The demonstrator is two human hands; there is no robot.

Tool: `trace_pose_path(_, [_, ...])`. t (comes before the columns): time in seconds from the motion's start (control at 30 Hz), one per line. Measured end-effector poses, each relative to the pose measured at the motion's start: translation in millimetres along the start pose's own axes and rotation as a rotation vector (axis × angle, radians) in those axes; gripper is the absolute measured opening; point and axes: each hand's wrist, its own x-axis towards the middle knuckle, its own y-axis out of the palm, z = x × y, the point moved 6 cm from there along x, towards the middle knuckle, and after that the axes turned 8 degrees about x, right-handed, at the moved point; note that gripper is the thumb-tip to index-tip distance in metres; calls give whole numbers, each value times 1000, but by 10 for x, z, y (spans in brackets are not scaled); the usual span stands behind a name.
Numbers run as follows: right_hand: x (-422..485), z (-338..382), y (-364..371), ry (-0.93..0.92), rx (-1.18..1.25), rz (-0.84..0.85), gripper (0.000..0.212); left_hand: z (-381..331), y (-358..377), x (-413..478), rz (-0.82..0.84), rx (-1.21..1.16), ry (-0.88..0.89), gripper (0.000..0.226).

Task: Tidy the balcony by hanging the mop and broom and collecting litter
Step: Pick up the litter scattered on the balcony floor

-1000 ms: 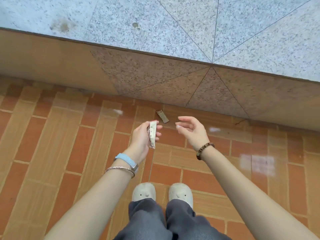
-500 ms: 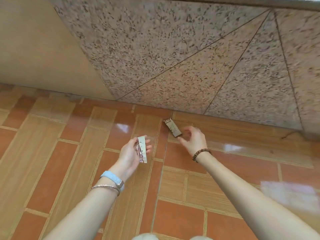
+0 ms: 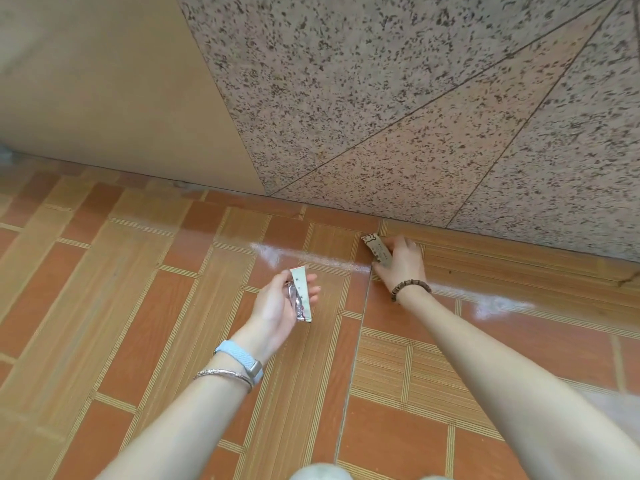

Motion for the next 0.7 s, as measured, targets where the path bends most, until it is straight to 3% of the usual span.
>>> trace_pose_path(0.23, [6, 32, -68, 63, 113, -62, 36, 46, 6, -1, 8, -11, -8, 31])
trace_pose_path(0.37, [-141, 45, -193, 246, 394, -93, 39, 77, 110, -10, 32, -2, -25, 36])
trace_pose_path(0.5, [-485, 40, -106, 472, 1005, 149, 29, 107, 291, 10, 49, 23, -39, 35])
trace_pose_path(0.7, [-867, -76, -166, 363, 1062, 213, 23, 327, 736, 56, 44, 70, -113, 29])
